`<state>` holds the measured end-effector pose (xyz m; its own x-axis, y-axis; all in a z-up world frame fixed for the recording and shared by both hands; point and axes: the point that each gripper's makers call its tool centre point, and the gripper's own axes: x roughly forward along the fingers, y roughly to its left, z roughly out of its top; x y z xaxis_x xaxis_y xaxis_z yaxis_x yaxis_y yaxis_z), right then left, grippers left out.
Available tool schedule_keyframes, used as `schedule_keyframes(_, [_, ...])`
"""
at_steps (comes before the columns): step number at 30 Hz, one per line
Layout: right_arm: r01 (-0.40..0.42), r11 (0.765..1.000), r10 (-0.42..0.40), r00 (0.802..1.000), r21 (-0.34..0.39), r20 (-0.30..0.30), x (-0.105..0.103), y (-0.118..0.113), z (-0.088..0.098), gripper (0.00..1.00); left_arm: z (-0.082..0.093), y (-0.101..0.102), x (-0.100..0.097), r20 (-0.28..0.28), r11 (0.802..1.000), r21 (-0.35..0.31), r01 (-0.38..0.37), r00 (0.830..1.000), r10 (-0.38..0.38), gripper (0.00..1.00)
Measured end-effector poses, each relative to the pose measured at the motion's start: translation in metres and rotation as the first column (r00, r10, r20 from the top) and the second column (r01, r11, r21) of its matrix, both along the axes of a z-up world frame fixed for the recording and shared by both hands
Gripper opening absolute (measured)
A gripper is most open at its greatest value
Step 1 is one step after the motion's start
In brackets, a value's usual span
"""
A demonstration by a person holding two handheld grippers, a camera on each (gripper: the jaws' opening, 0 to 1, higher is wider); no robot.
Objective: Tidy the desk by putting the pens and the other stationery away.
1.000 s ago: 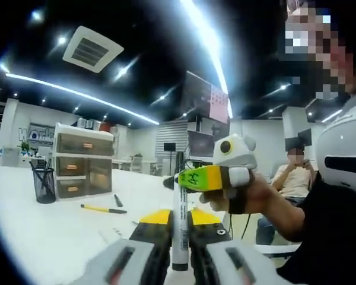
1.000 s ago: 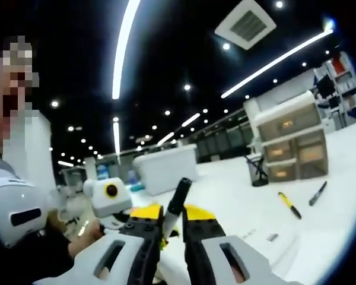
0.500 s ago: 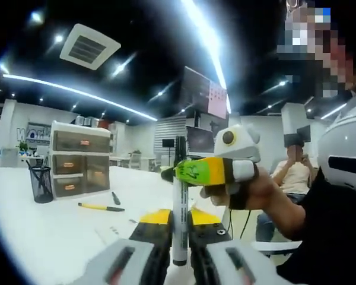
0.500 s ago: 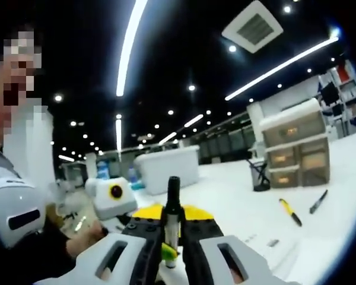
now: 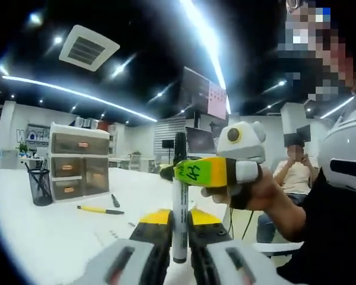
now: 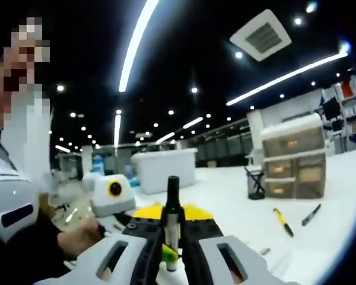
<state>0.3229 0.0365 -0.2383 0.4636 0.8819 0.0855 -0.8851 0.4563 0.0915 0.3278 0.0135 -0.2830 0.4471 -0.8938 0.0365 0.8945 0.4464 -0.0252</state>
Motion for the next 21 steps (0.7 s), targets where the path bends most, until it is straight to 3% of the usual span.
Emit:
schedule_keyframes(9, [0.008,0.996,-0.004,0.999,-0.092,0.048,-0.0013,0.0025,-0.0051,0.08,-0.0053,-0.0034,0.0014,-0.007,1.000,0.028,0.004,1.000,-0.003,0.11])
schedule_keyframes(21, [0.003,0.995,0.002,0.999,-0.101,0.053,-0.0034,0.0000,-0.0030,0.08,-0.0036,-0.0066,-0.0006,0.008,0.999,0.045,0.009,1.000,-0.009,0.11])
